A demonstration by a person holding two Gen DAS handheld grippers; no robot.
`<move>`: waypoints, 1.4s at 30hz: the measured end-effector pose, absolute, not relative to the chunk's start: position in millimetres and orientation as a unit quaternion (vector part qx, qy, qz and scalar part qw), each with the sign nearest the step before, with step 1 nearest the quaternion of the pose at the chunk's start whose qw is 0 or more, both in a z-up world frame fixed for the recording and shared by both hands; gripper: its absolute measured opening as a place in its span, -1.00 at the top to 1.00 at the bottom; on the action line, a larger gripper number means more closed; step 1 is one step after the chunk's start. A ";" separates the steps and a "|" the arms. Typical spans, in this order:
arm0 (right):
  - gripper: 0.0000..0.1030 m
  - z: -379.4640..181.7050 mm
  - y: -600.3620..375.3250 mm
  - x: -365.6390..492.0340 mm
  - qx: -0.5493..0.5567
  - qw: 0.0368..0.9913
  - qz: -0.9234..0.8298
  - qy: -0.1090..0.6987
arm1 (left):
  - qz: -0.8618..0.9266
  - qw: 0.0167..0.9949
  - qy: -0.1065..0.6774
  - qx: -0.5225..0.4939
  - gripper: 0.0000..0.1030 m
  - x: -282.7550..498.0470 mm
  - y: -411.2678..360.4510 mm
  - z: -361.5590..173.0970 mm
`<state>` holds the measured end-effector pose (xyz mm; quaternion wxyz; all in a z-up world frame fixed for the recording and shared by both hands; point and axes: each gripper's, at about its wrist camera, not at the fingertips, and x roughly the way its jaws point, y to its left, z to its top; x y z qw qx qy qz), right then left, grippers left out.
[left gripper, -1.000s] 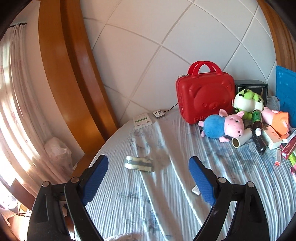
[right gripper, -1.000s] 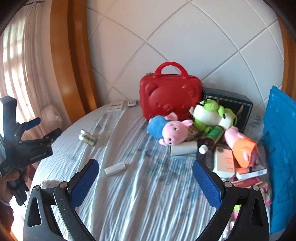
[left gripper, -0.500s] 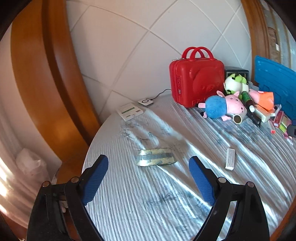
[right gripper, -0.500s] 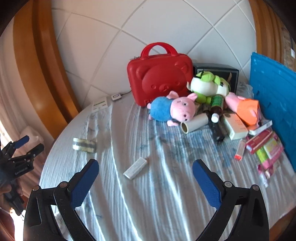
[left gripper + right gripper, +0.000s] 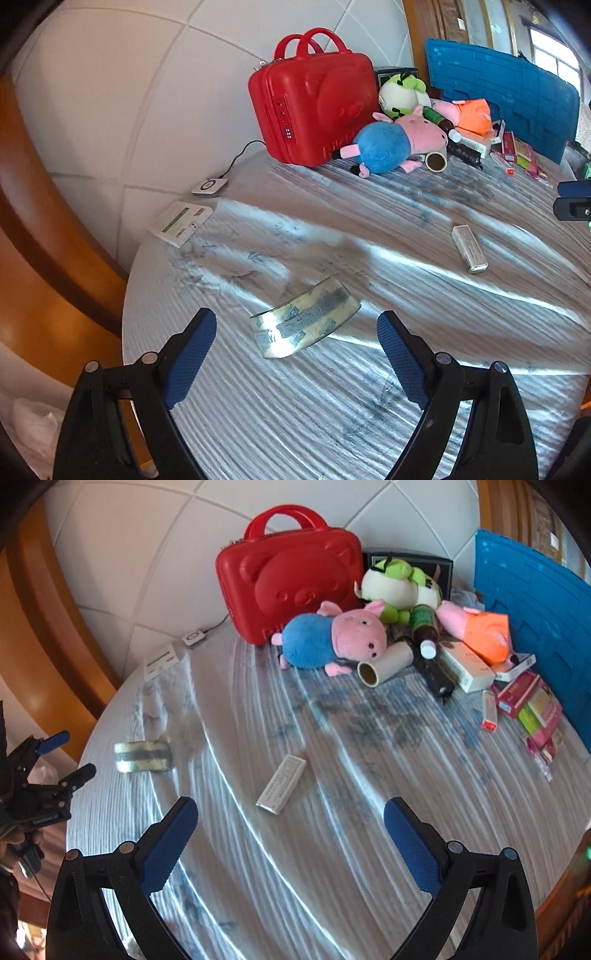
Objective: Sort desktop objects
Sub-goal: 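Grasp the white medicine leaflet box with the right tool while the left grasps the foil blister pack, then lift the held box and blister pack and carry them toward the blue crate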
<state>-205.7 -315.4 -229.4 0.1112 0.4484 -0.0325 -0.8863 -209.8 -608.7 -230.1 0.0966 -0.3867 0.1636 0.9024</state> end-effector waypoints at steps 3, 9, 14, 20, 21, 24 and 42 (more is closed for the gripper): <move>-0.95 -246.6 -324.7 -221.5 0.466 0.102 -0.878 -0.031 | 0.897 0.115 0.169 -0.391 -0.74 -221.5 -614.0 -238.5; -0.75 -284.5 -342.8 -251.7 0.509 0.069 -0.857 -0.043 | 0.872 0.189 0.211 -0.400 -0.74 -241.8 -618.1 -251.8; -0.40 -309.1 -358.0 -271.9 0.535 0.031 -0.844 -0.020 | 0.840 0.245 0.249 -0.415 -0.74 -264.9 -621.4 -271.8; -0.25 -326.6 -364.6 -287.5 0.558 0.018 -0.830 -0.006 | 0.836 0.263 0.225 -0.426 -0.62 -279.1 -627.7 -287.8; -0.15 -329.1 -364.2 -288.7 0.562 0.018 -0.827 -0.007 | 0.838 0.263 0.216 -0.427 -0.53 -278.6 -629.5 -288.8; 0.05 -337.0 -361.3 -290.6 0.572 0.017 -0.820 -0.009 | 0.840 0.262 0.183 -0.438 -0.31 -272.7 -633.7 -293.5; 0.50 -302.2 -349.3 -255.4 0.530 0.068 -0.845 -0.012 | 0.861 0.214 0.096 -0.451 0.86 -234.3 -641.3 -276.3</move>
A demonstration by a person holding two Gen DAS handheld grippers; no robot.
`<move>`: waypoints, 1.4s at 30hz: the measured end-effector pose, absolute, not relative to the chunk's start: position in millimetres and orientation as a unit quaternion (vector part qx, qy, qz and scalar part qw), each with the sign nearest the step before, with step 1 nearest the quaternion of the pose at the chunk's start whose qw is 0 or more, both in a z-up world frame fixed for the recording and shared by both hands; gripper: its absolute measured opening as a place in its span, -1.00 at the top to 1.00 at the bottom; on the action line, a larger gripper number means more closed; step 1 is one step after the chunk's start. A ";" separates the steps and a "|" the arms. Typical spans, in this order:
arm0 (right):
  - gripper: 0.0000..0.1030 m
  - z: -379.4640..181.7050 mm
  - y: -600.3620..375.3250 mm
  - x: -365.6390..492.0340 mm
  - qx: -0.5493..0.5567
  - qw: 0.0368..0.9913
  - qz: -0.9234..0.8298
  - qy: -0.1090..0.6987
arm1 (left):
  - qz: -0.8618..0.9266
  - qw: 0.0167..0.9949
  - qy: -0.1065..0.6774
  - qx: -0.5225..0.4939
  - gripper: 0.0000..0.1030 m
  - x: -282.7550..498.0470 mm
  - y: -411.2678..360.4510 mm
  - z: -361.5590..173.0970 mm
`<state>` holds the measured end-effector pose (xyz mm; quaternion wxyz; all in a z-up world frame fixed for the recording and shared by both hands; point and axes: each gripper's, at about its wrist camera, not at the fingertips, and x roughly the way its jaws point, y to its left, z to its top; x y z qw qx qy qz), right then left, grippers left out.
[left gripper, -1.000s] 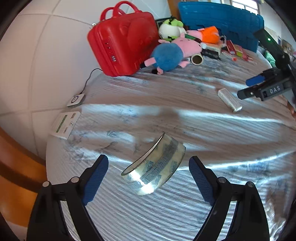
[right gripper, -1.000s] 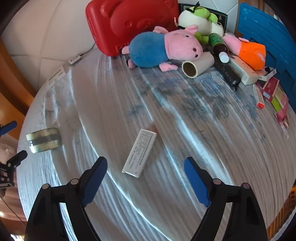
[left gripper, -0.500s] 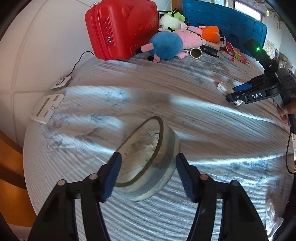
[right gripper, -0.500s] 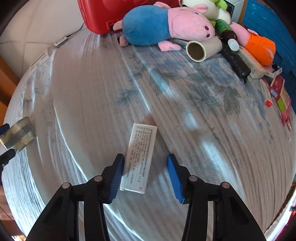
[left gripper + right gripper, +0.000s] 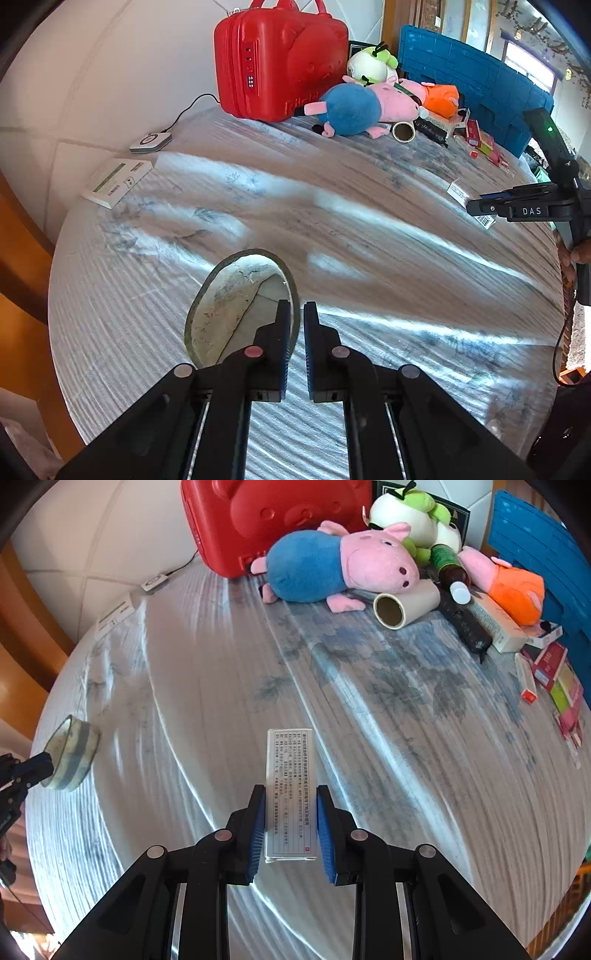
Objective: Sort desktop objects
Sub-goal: 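Lift the held box and blister pack and carry them toward the blue crate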
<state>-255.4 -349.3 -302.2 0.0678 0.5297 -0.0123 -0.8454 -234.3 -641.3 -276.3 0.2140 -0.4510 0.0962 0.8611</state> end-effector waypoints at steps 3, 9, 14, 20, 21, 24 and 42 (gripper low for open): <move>0.50 -290.2 -346.6 -246.5 0.525 0.072 -0.848 -0.018 | 0.854 0.199 0.102 -0.469 0.86 -230.9 -638.2 -282.7; 0.50 -277.9 -342.2 -231.5 0.510 0.082 -0.856 -0.022 | 0.853 0.190 0.103 -0.475 0.84 -236.2 -637.5 -290.0; 0.50 -267.1 -332.5 -221.2 0.502 0.073 -0.861 -0.028 | 0.837 0.202 0.153 -0.485 0.82 -244.7 -623.3 -287.2; 0.50 -257.9 -327.5 -212.2 0.496 0.070 -0.865 -0.035 | 0.833 0.204 0.162 -0.489 0.82 -244.8 -623.9 -286.6; 0.50 -257.5 -327.7 -211.2 0.497 0.070 -0.865 -0.034 | 0.832 0.205 0.165 -0.489 0.81 -245.0 -623.7 -286.8; 0.50 -257.2 -328.2 -208.2 0.498 0.070 -0.864 -0.037 | 0.831 0.208 0.164 -0.489 0.79 -245.9 -621.5 -287.6; 0.50 -246.7 -326.6 -198.8 0.490 0.060 -0.869 -0.043 | 0.825 0.179 0.128 -0.521 0.83 -260.9 -627.5 -322.1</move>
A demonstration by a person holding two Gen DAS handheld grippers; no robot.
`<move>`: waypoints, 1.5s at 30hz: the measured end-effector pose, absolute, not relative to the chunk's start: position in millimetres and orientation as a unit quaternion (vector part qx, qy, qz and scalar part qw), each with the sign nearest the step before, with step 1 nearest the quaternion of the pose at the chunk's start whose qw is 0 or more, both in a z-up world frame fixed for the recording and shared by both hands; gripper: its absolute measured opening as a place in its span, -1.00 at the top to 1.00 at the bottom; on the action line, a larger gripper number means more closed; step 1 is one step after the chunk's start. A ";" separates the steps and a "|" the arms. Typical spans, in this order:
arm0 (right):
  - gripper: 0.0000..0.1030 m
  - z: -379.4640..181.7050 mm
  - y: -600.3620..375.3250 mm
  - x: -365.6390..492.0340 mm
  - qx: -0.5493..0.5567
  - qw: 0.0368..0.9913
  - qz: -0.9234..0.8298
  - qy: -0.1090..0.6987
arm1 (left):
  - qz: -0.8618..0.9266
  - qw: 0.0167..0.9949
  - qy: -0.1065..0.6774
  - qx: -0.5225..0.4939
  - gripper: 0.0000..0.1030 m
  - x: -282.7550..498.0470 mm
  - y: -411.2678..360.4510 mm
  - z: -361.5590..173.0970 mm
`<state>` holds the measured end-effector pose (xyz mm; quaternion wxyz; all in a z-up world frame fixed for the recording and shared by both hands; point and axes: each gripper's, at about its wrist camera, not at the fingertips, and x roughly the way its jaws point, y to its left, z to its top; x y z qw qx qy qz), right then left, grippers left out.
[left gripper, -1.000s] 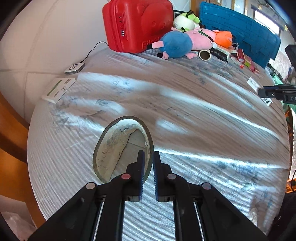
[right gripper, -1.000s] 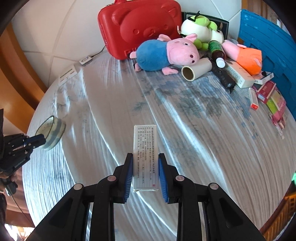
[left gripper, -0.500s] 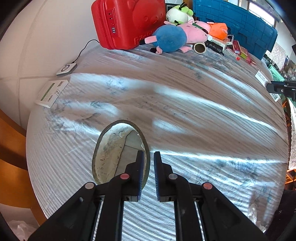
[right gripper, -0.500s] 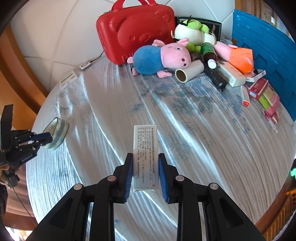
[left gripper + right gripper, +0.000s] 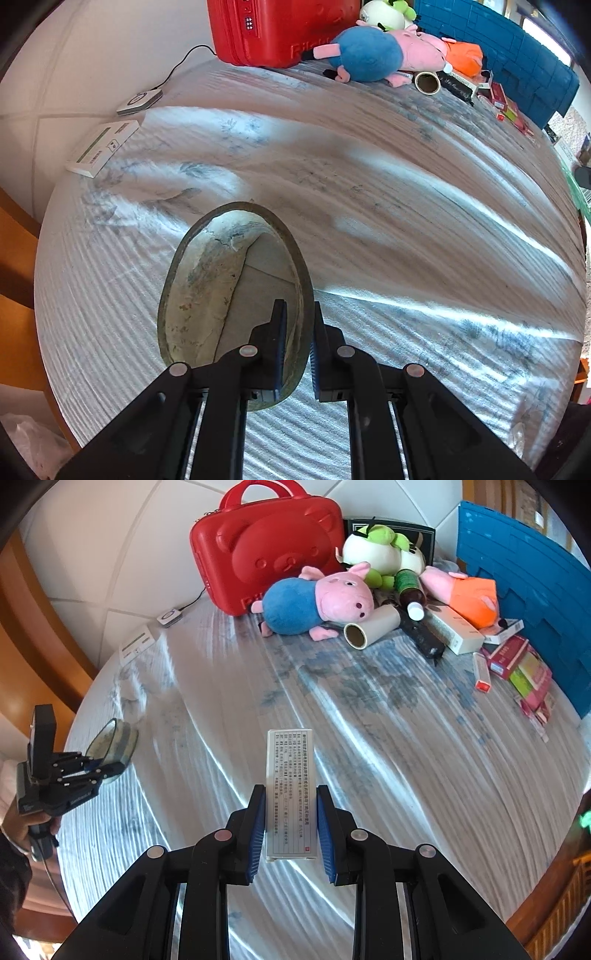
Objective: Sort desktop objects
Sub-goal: 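Lift the held box and blister pack and carry them toward the blue crate, then lower both items over the blue crate and open both tools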
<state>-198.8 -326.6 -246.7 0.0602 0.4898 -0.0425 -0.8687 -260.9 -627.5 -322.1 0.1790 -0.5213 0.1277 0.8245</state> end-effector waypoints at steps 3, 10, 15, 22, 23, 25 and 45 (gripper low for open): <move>0.50 -243.6 -323.7 -195.9 0.485 0.059 -0.871 -0.041 | 0.835 0.165 0.138 -0.507 0.89 -254.4 -627.4 -316.3; 0.50 -231.7 -316.9 -187.8 0.463 0.068 -0.883 -0.040 | 0.879 0.161 0.094 -0.439 0.89 -223.2 -631.8 -253.1; 0.50 -218.1 -310.9 -184.9 0.446 0.098 -0.889 -0.042 | 0.904 0.170 0.094 -0.380 0.89 -195.7 -595.5 -190.1; 0.50 -167.6 -253.2 -170.6 0.381 0.129 -0.914 -0.046 | 0.925 0.214 0.106 -0.296 0.89 -172.8 -474.7 -123.7; 0.50 -157.5 -236.3 -166.5 0.368 0.132 -0.919 -0.045 | 0.926 0.221 0.106 -0.286 0.89 -171.5 -451.4 -116.5; 0.50 -137.4 -203.5 -160.3 0.343 0.134 -0.929 -0.038 | 0.928 0.235 0.104 -0.271 0.89 -171.5 -403.3 -103.5; 0.50 -0.6 124.1 -158.7 0.174 -0.013 -0.983 -0.055 | 0.875 0.437 0.128 -0.162 0.89 -248.7 6.6 -3.0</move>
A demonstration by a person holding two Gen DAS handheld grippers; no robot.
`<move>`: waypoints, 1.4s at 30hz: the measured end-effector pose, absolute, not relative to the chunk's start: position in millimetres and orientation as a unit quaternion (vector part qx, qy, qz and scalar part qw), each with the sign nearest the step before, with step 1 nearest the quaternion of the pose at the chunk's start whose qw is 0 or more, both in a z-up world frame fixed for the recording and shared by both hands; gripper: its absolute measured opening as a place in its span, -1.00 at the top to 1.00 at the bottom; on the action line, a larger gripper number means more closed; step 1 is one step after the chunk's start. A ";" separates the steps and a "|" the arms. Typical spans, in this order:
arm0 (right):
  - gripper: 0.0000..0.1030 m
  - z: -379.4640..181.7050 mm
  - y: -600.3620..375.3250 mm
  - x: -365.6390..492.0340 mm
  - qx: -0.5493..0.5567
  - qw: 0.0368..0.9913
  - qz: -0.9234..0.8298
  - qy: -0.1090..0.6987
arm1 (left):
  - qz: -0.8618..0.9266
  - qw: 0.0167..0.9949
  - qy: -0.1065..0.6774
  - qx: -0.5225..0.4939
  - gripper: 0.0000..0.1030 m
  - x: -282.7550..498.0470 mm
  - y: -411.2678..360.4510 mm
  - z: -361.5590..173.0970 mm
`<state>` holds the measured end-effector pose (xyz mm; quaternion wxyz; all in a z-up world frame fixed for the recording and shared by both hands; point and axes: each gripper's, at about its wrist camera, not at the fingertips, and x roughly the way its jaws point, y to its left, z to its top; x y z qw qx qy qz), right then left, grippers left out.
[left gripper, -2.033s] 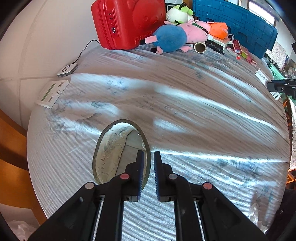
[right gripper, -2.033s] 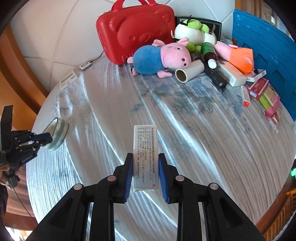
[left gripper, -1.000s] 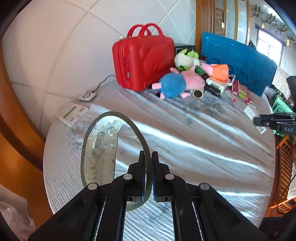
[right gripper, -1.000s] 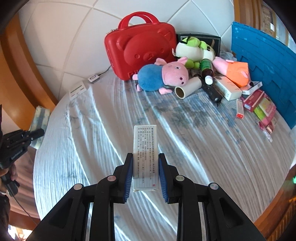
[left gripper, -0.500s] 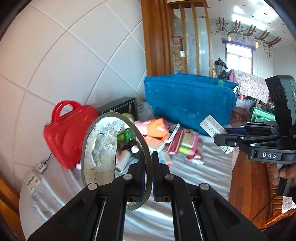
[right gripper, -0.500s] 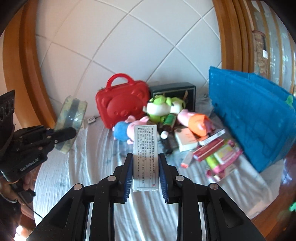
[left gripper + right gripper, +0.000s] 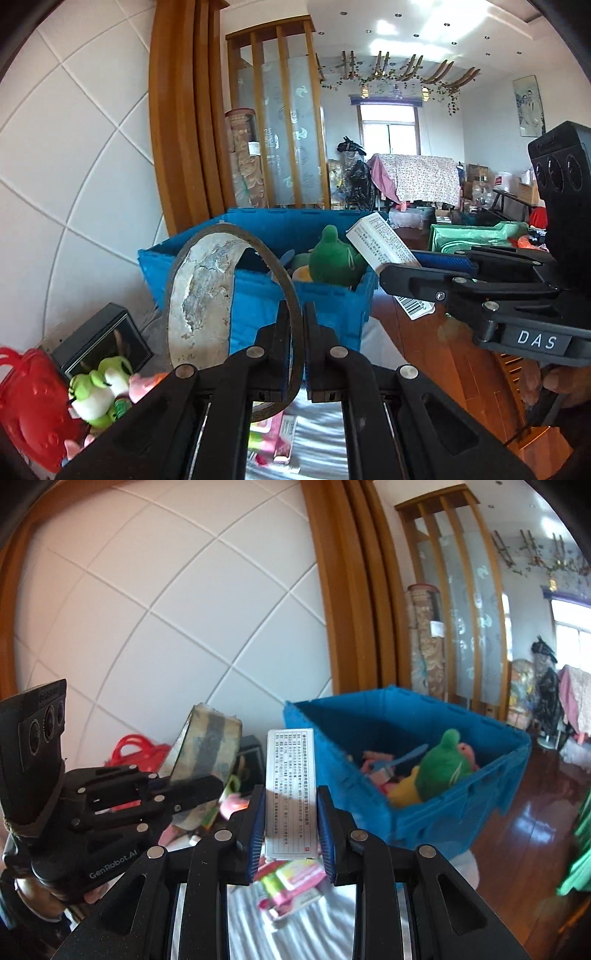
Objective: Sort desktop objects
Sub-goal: 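Lower both items over the blue crate and open both tools, then move both tools back toward the blue-and-pink pig plush on the bed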
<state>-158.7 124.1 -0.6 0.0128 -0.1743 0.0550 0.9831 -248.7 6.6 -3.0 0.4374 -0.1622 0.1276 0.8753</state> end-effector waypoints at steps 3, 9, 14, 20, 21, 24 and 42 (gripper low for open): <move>0.50 11.4 168.7 -182.4 -0.166 0.031 0.983 0.070 | 0.866 0.455 0.132 -0.161 0.89 -270.0 55.9 8.6; 0.49 25.2 260.7 -247.6 -0.148 0.024 0.986 0.066 | 0.878 0.439 0.139 -0.133 0.74 -325.3 149.8 38.0; 0.20 32.6 332.7 -315.4 -0.163 0.038 0.984 0.066 | 0.899 0.382 0.148 -0.156 0.30 -378.0 215.2 48.4; -0.85 27.8 392.8 -330.2 -0.136 0.046 0.985 0.100 | 0.920 0.339 0.135 -0.139 -0.44 -384.8 219.3 51.6; -0.86 26.9 397.3 -331.7 -0.137 0.043 0.984 0.104 | 0.920 0.336 0.144 -0.137 -0.45 -386.9 222.8 52.3; -0.86 24.0 403.1 -332.2 -0.138 0.032 0.983 0.116 | 0.925 0.320 0.159 -0.132 -0.45 -383.4 225.8 49.9; -1.00 14.9 351.8 -331.9 -0.134 -0.044 0.986 0.084 | 0.961 0.191 0.114 -0.164 -0.45 -357.6 141.2 4.3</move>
